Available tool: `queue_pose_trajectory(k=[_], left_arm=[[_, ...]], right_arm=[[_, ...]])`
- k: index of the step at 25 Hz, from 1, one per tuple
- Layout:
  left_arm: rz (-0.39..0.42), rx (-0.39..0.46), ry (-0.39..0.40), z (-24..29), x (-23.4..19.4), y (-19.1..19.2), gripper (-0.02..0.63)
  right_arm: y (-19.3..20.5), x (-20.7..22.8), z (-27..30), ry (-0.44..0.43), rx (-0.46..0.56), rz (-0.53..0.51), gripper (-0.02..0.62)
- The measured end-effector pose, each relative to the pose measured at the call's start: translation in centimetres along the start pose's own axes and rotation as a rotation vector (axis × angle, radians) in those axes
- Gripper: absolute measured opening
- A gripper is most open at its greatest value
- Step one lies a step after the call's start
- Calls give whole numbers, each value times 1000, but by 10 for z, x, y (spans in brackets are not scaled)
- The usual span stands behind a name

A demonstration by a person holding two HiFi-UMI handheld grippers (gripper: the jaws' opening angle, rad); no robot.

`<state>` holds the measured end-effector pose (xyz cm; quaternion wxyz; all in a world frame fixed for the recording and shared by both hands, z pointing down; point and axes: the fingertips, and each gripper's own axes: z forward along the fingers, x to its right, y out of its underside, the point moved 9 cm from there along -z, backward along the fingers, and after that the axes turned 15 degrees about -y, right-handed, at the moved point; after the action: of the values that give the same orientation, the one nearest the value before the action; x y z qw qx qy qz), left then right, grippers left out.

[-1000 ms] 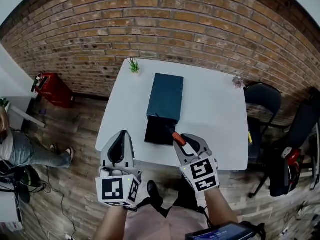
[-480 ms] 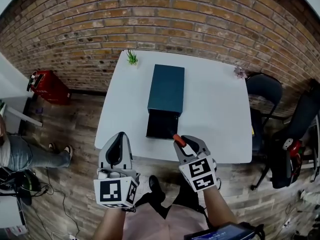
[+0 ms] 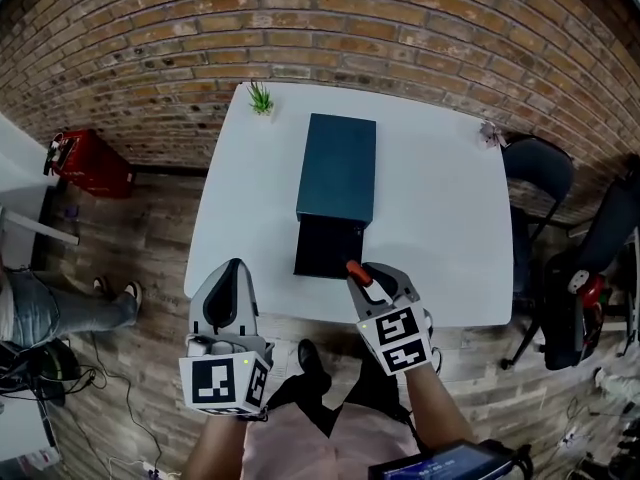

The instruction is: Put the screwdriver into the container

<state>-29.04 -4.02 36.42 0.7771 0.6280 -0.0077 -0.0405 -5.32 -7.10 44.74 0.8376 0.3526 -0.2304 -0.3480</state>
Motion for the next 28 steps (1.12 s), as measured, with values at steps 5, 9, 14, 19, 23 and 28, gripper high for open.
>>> queue_pose_trajectory(k=[5, 9, 14, 19, 23, 28], left_arm=[[1, -31, 0, 12, -5, 9, 14], [2, -51, -9, 20, -11, 15, 14], [4, -65, -28, 26, -20, 19, 14], [4, -74, -39, 28, -25, 22, 13], [3, -72, -37, 30, -25, 21, 14], [5, -74, -45, 27, -24, 20, 14]], right_arm=[[3, 4, 17, -7, -23, 16, 104], [3, 8, 31, -15, -40, 17, 104], [3, 10, 45, -20, -63, 11, 106], [3, 15, 51, -16, -83, 11, 106], [0, 16, 53, -17, -98, 1, 107], [0, 15, 58, -45, -96, 2, 115]])
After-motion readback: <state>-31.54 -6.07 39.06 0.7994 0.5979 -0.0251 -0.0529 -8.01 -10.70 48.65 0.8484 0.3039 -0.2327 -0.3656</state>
